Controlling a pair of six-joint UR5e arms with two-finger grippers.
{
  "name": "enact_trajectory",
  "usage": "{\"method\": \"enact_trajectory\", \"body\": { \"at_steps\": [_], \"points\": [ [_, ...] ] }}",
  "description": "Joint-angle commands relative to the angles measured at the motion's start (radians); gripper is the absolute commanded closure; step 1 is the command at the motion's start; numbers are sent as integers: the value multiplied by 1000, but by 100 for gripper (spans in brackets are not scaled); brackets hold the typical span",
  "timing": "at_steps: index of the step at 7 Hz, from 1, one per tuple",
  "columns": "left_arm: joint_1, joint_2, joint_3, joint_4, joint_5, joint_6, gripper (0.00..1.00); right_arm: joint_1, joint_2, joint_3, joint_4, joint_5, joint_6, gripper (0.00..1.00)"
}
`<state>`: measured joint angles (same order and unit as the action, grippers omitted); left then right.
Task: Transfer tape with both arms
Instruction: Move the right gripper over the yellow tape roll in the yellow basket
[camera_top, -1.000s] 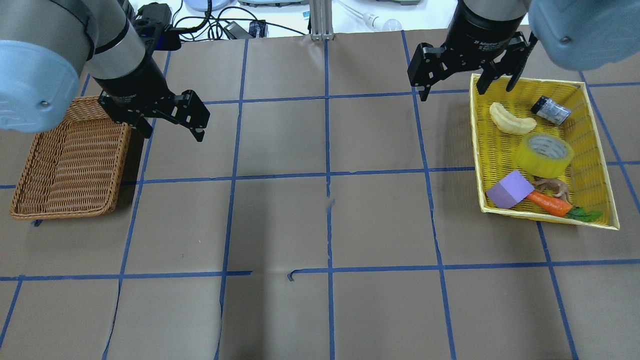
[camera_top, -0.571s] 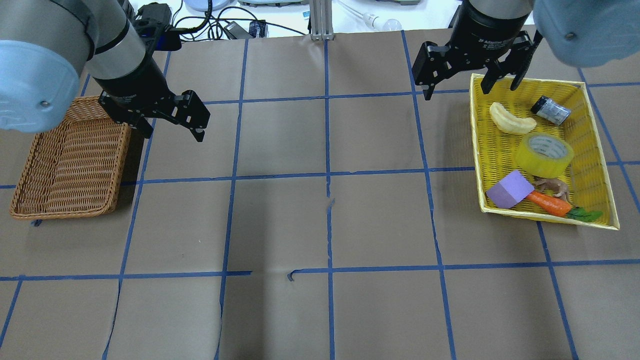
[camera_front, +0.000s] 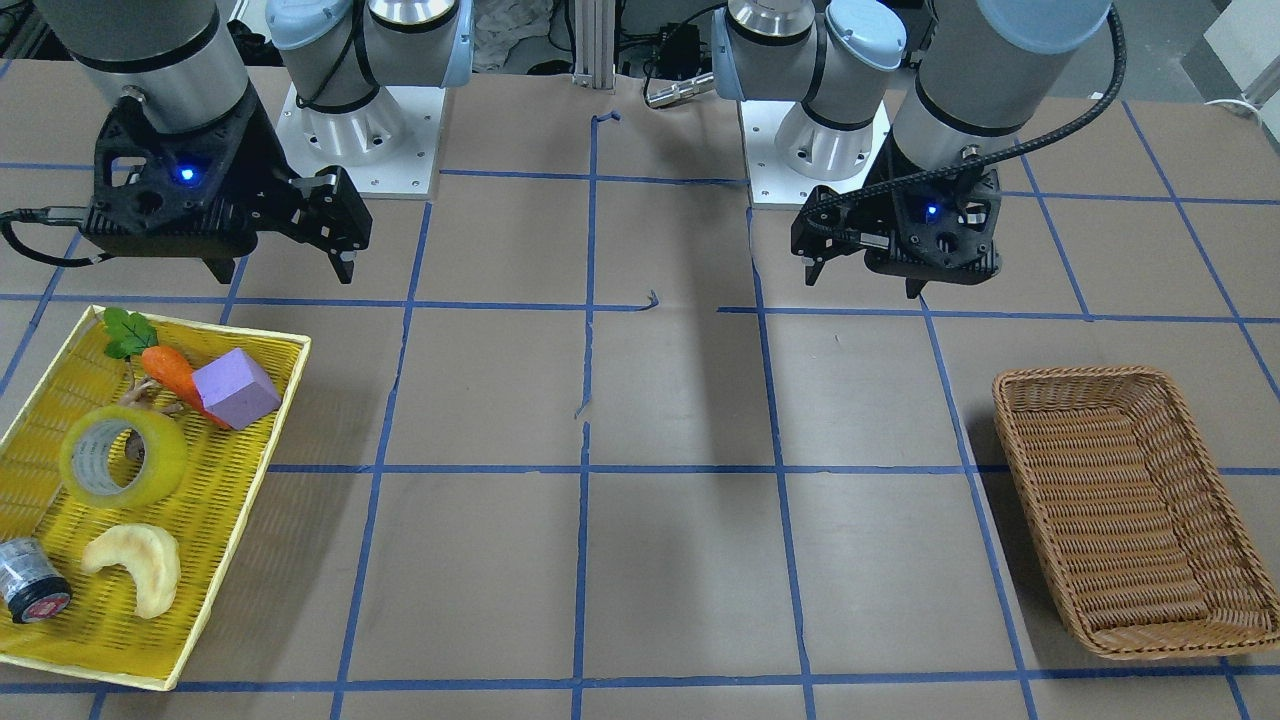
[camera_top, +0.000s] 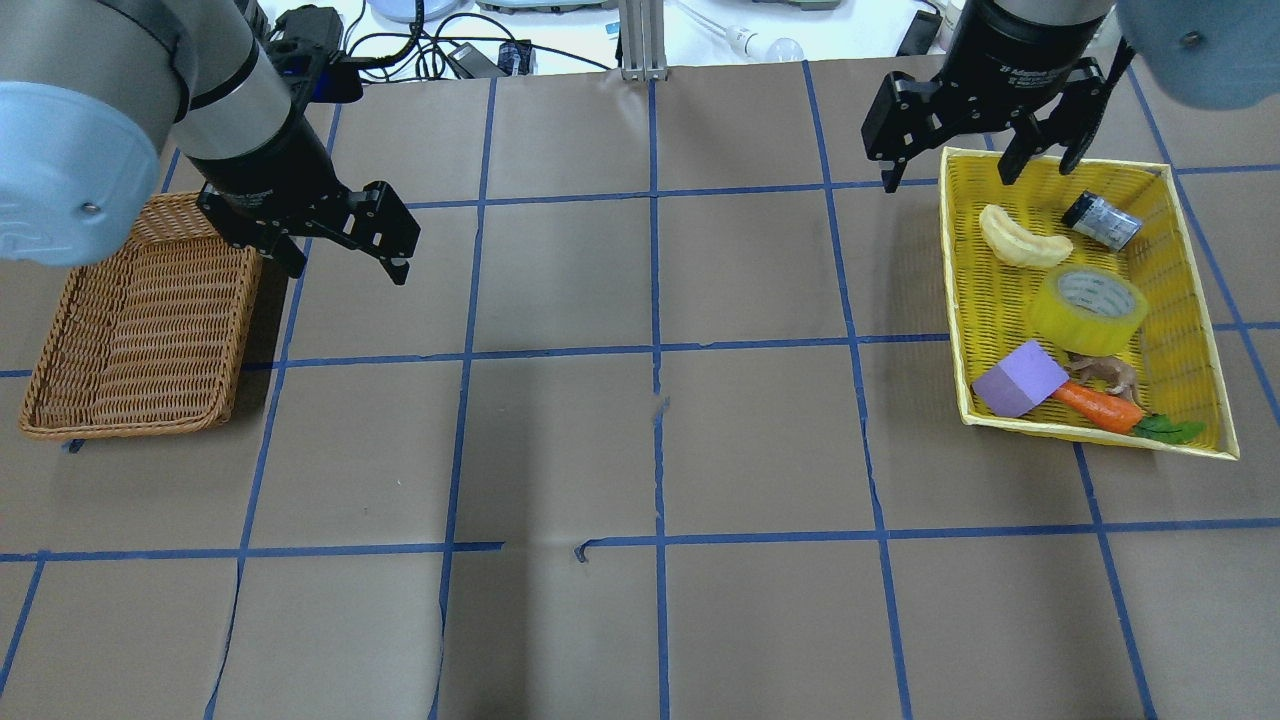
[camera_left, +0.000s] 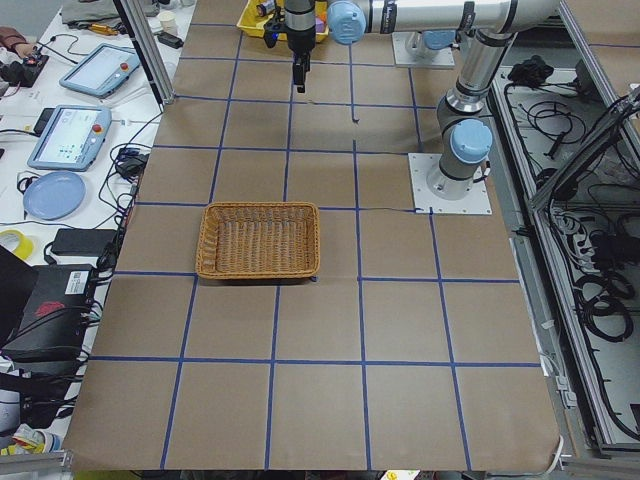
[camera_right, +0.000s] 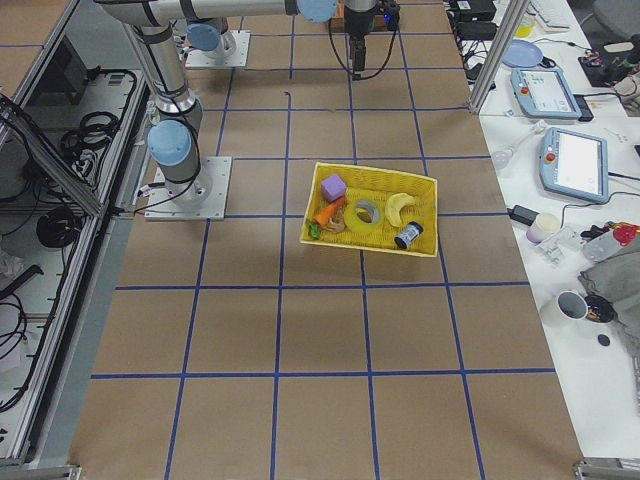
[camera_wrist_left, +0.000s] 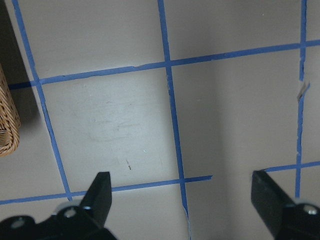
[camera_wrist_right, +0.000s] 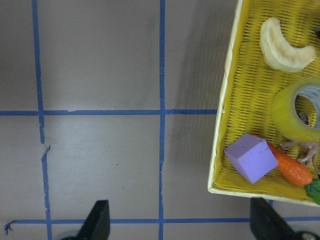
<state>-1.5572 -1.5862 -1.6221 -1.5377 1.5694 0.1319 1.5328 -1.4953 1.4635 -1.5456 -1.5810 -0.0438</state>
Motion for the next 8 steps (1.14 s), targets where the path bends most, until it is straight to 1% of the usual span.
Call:
{"method": "enact_trajectory", "body": {
  "at_steps": [1,2,3,4,5,6,7,8],
  "points": [
    [-1,0,-1,1,0,0,0,-142,30,9,2,-2,-193,0],
    [0,0,-1,1,0,0,0,-202,68,15,-4,-8,-328,0],
    [-1,0,-1,1,0,0,0,-248,123,21,-7,-51,-440,0],
    [0,0,-2,1,0,0,0,-282,188,53,-30,-59,-572,0],
    [0,0,-2,-1,0,0,0,-328,231,102,-109,-63,-669,0],
    [-1,0,-2,1,0,0,0,-353,254,163,-163,-92,-762,0],
    [0,0,-2,-1,-2,0,0,-370,259,228,-277,-96,-828,0],
    [-1,0,-4,-1,0,0,0,-372,260,277,-359,-93,-855,5]
  ]
}}
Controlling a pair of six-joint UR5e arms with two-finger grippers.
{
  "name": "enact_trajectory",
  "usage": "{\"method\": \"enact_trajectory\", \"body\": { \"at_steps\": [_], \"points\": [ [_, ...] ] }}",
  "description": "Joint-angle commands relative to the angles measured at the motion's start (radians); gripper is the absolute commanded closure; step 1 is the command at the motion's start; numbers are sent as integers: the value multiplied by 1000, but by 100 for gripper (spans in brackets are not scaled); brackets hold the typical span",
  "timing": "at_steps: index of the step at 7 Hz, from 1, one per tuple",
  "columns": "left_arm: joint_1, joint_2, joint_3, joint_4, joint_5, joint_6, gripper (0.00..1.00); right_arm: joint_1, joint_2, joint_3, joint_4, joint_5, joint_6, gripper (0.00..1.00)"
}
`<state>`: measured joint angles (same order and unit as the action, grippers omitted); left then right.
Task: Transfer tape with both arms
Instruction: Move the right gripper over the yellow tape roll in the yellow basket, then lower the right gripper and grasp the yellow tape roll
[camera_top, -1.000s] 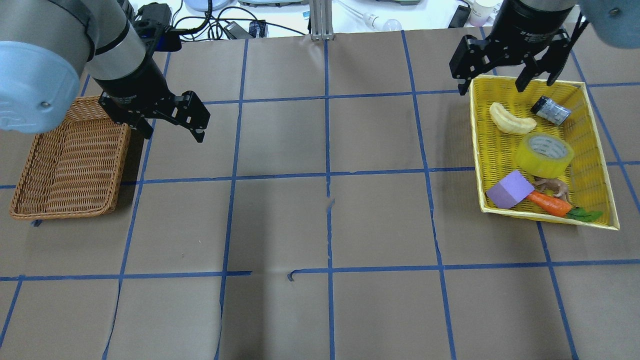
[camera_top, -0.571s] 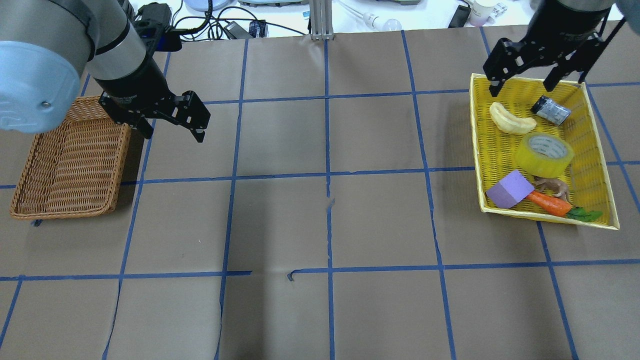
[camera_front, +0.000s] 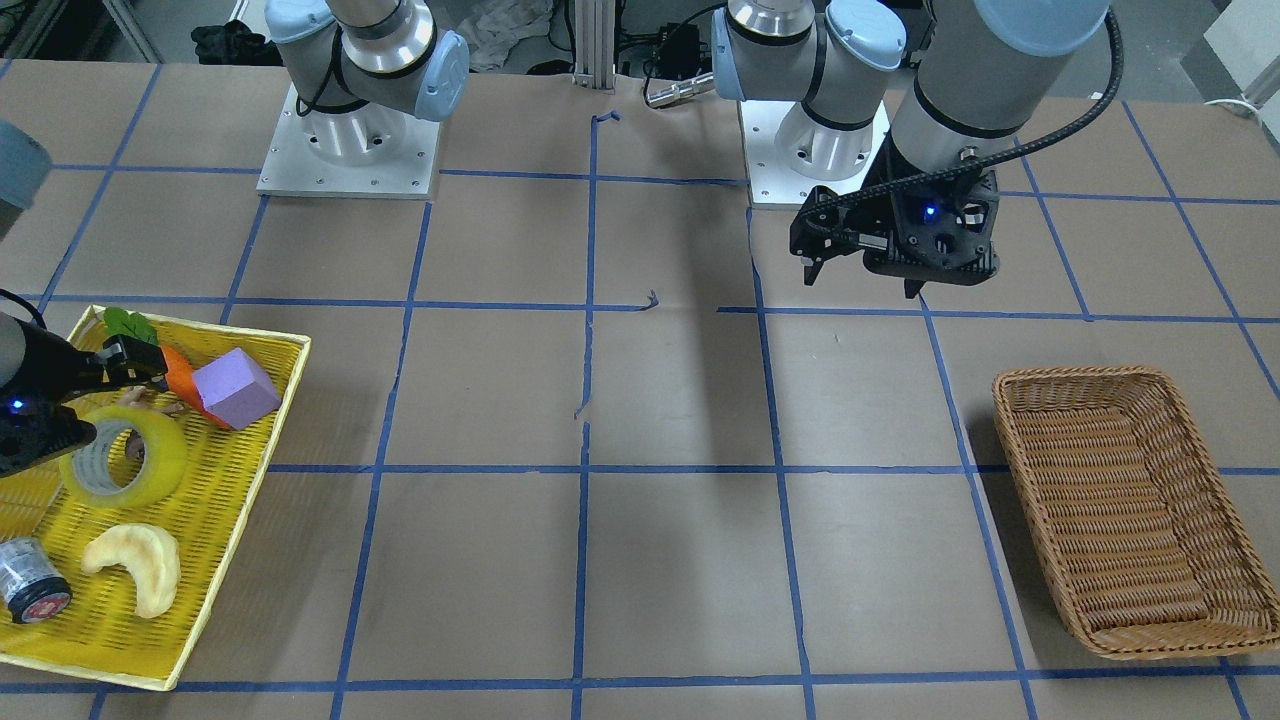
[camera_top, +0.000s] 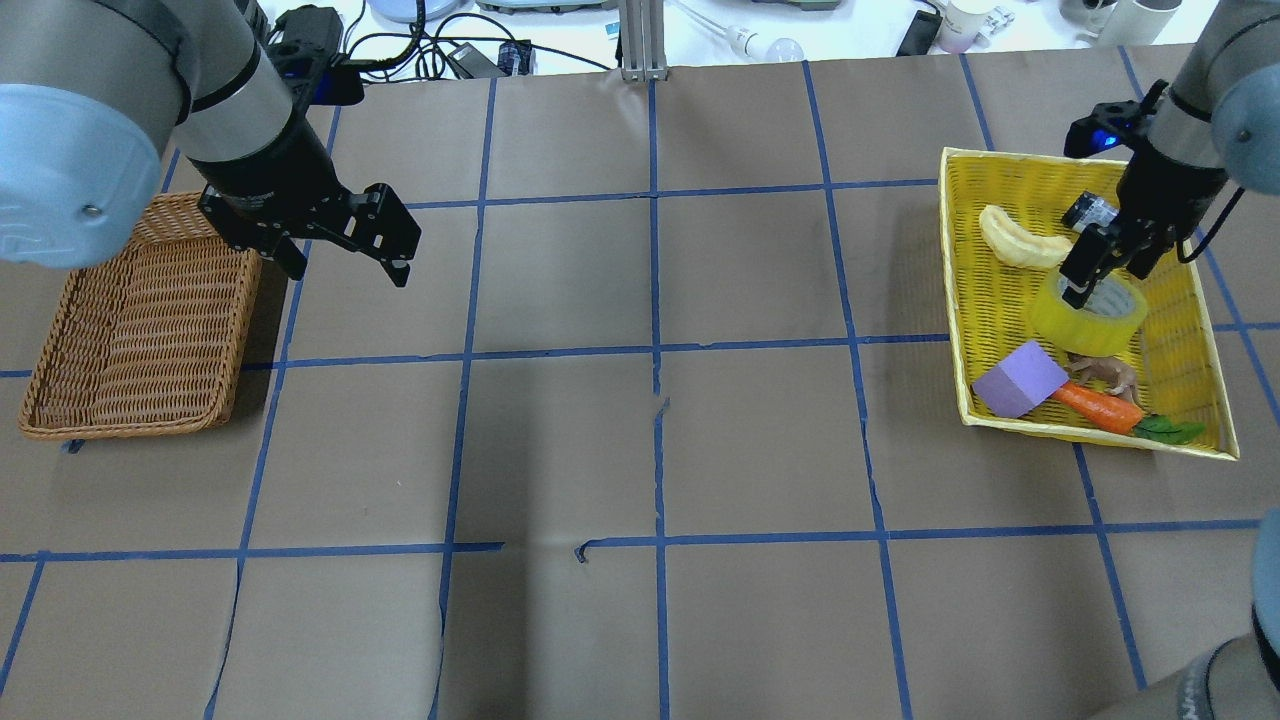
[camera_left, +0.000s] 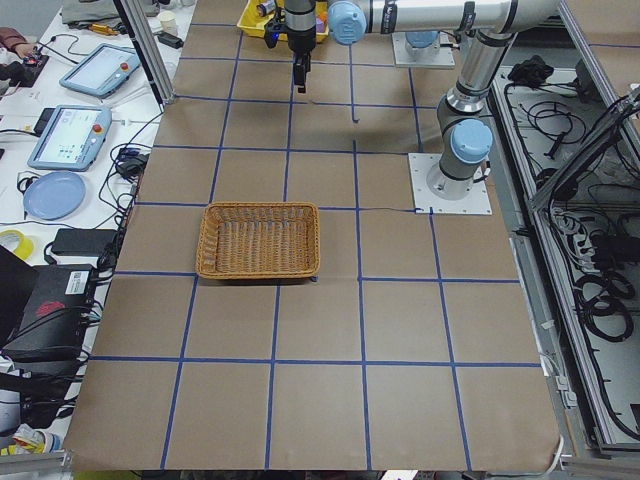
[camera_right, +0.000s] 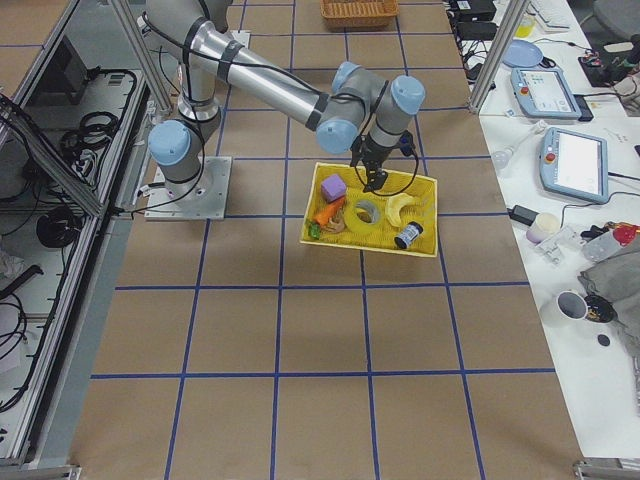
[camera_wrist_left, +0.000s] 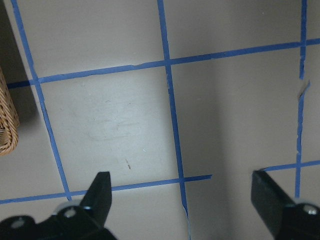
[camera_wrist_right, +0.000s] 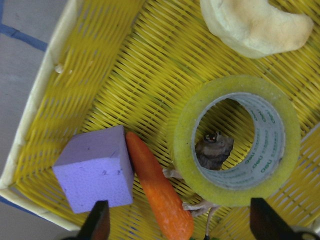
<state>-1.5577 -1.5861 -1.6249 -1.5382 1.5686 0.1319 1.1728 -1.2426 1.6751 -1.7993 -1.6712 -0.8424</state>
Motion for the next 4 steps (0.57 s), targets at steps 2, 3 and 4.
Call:
{"method": "enact_trajectory", "body": {
  "at_steps": [2,3,4],
  "points": [
    [-1,0,-1,1,-1,0,0,-12,15,98,-127,-1,-61,19],
    [-1,0,-1,1,-1,2,0,-12,15,97,-143,7,-61,26],
    [-1,0,-1,1,1,0,0,-12,28,100,-149,11,-61,26]
  ]
}}
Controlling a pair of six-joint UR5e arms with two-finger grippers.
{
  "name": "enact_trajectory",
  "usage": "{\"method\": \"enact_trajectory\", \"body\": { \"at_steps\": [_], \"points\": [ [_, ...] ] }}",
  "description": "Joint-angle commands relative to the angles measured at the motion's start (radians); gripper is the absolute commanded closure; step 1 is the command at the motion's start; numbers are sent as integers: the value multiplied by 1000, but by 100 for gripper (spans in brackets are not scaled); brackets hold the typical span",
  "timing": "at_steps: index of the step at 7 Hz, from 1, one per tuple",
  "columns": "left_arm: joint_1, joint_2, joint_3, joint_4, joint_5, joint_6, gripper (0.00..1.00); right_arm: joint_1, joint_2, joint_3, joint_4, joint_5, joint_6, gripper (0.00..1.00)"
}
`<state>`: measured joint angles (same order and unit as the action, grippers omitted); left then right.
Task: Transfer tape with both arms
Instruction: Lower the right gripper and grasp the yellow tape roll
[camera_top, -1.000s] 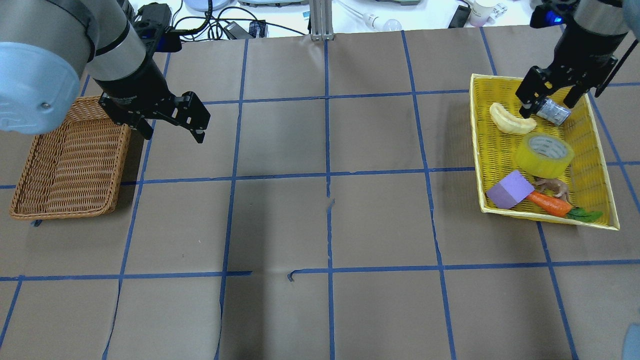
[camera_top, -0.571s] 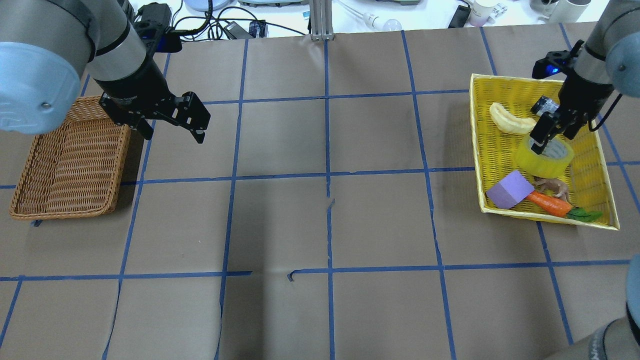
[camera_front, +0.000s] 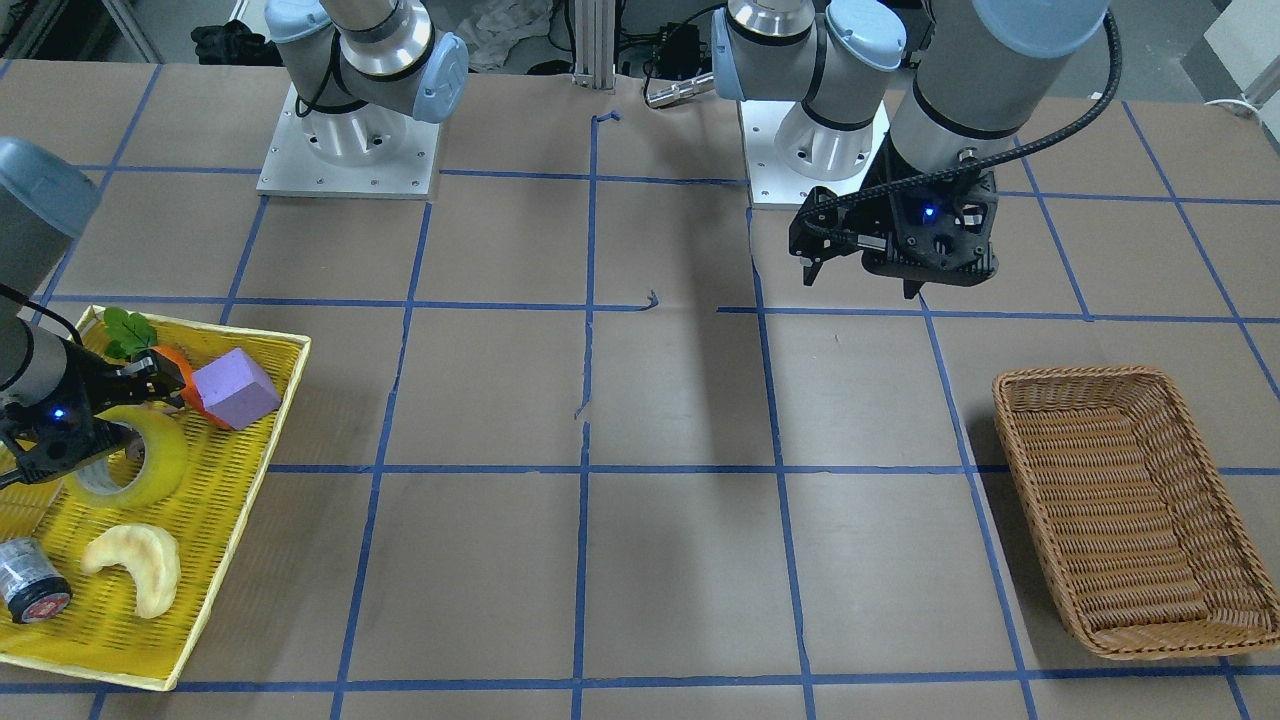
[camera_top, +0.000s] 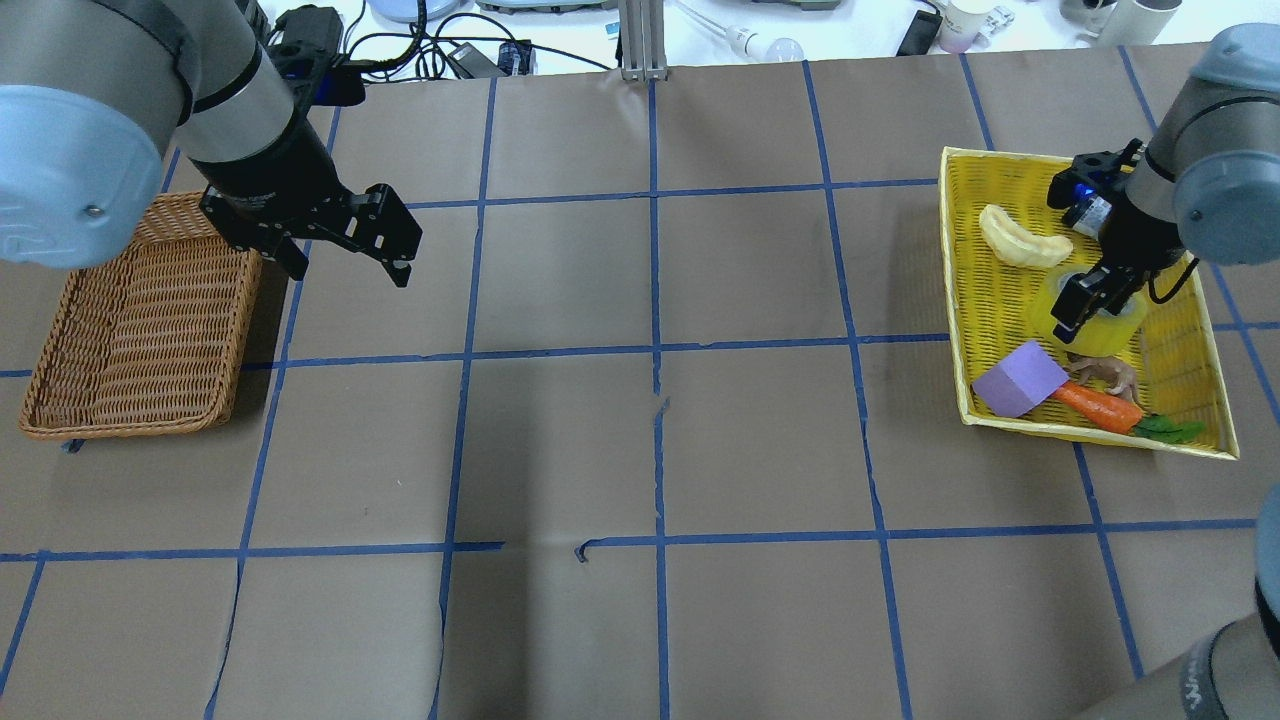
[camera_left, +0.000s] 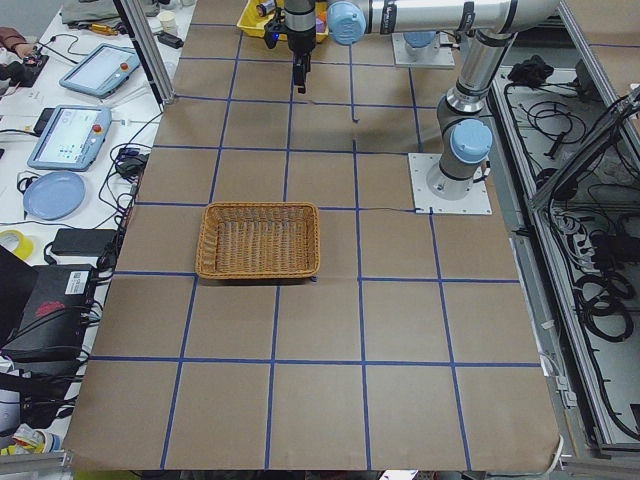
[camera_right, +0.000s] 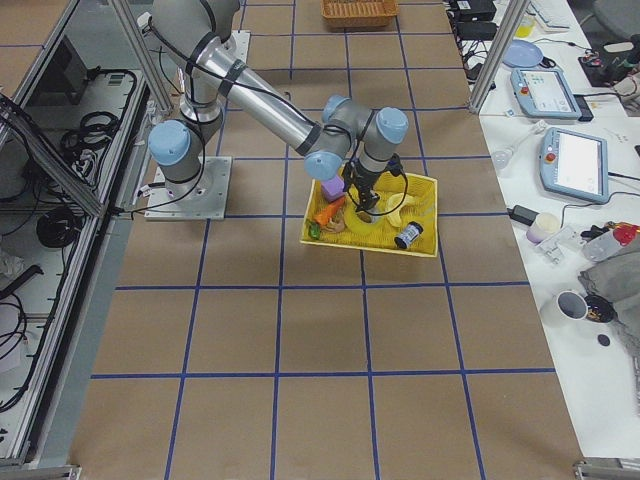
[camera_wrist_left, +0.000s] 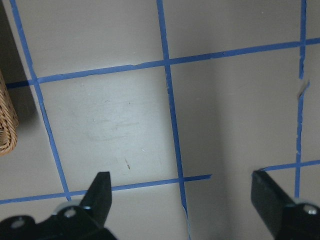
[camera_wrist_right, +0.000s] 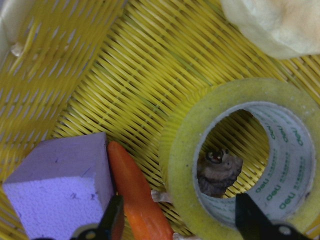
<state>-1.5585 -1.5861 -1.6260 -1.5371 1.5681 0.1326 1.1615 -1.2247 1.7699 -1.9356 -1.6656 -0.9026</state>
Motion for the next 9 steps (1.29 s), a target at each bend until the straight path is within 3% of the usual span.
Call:
{"method": "enact_trajectory", "body": {
  "at_steps": [1,3,6,7,8,9],
  "points": [
    [0,0,0,0,0,-1,0,0,20,6,-16,6,-2,36],
    [0,0,0,0,0,1,0,0,21,10,-16,6,-24,99],
    [0,0,0,0,0,1,0,10,2,-6,-29,6,-6,100],
    [0,0,0,0,0,1,0,32,-21,-26,-37,30,10,100],
    [1,-2,1,0,0,1,0,73,-63,-38,-36,108,61,100],
    [1,-2,1,0,0,1,0,155,-97,-40,-39,139,199,100]
  ]
}}
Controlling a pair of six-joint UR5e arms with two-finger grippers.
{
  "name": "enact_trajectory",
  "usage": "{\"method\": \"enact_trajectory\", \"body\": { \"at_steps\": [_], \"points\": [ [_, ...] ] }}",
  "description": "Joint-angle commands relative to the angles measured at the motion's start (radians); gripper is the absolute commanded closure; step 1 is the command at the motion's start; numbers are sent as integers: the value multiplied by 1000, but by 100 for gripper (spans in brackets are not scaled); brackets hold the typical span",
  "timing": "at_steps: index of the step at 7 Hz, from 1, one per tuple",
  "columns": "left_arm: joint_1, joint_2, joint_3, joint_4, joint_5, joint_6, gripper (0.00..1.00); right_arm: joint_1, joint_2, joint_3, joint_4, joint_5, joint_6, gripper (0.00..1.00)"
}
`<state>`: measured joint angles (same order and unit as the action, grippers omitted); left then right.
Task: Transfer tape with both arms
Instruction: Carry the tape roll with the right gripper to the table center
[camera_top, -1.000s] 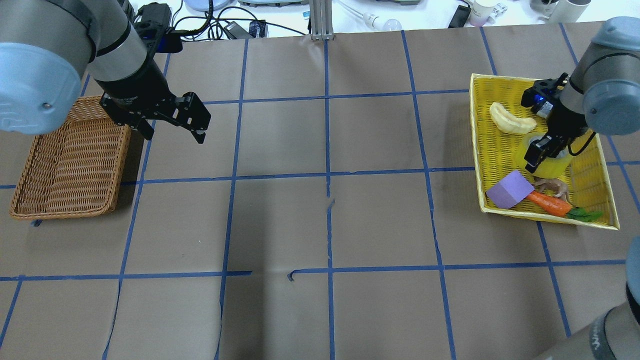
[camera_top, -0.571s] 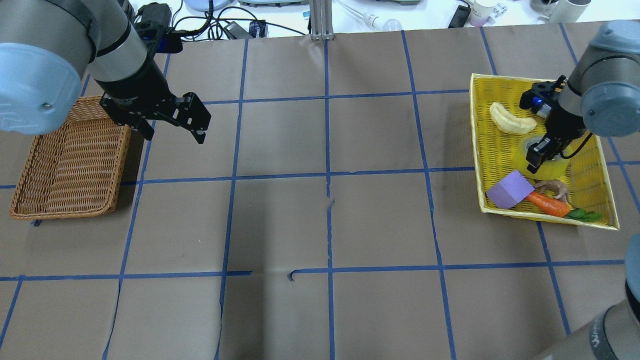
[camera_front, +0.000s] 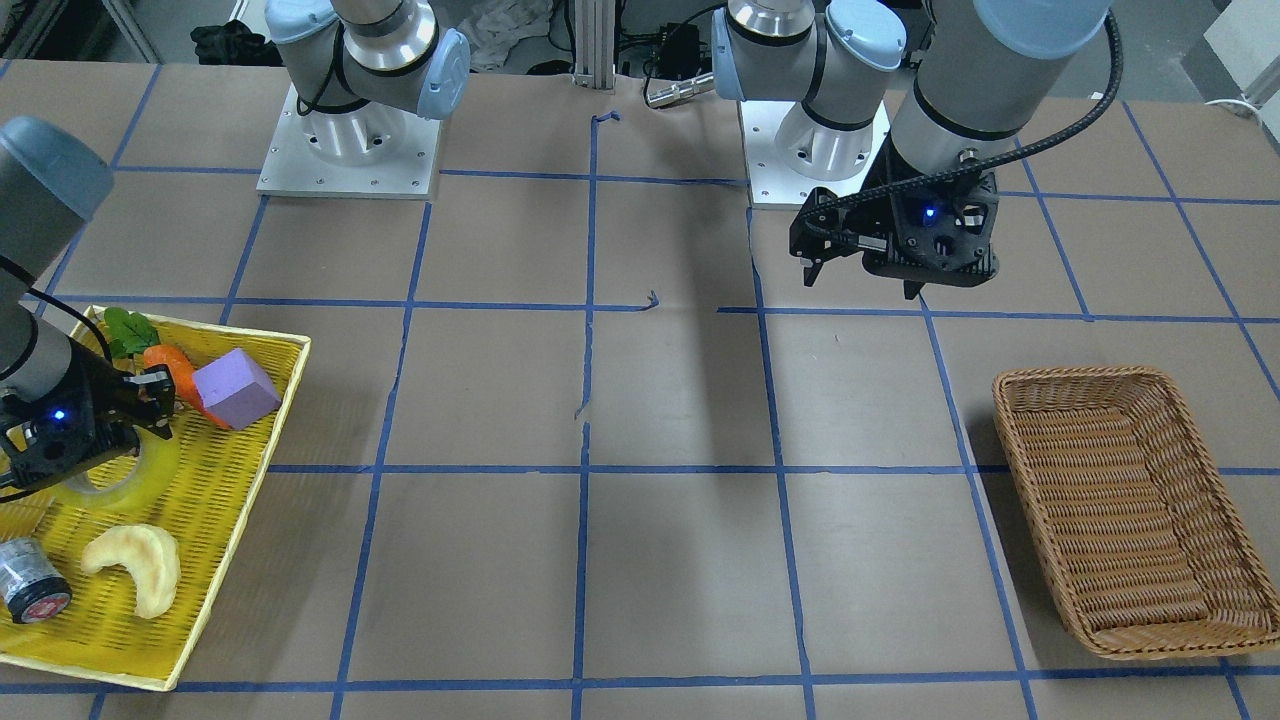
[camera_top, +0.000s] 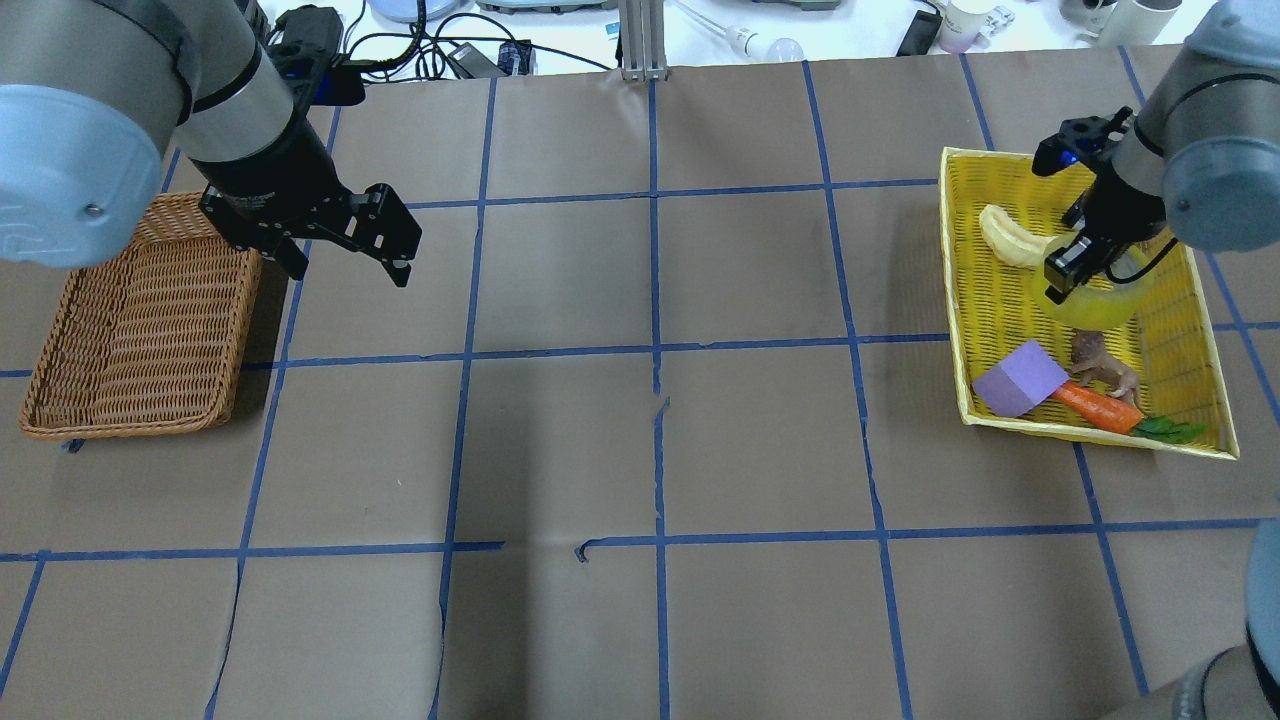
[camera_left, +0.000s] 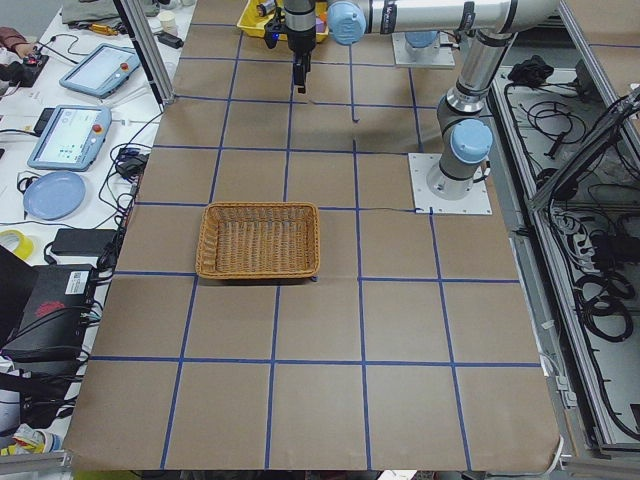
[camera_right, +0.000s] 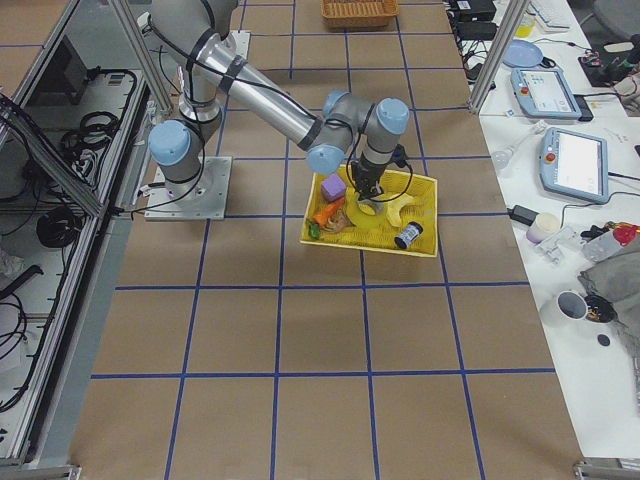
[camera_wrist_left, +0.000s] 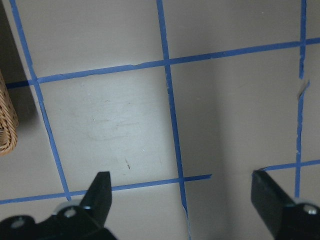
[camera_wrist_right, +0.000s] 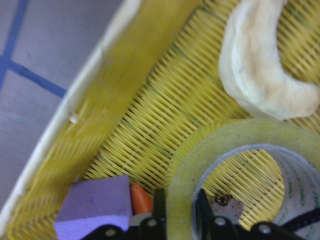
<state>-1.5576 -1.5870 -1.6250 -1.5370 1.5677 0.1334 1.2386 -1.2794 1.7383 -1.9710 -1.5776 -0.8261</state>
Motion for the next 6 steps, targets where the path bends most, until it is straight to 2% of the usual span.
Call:
{"method": "enact_trajectory", "body": {
  "at_steps": [1,3,6],
  "points": [
    [1,-1,2,0,0,2,0,190,-47,-29,-12,50,283,100],
    [1,-1,2,0,0,2,0,409,-11,-63,-55,50,553,100],
    [2,2,-4,-2,2,6,0,646,131,-83,-282,74,816,100]
  ]
}}
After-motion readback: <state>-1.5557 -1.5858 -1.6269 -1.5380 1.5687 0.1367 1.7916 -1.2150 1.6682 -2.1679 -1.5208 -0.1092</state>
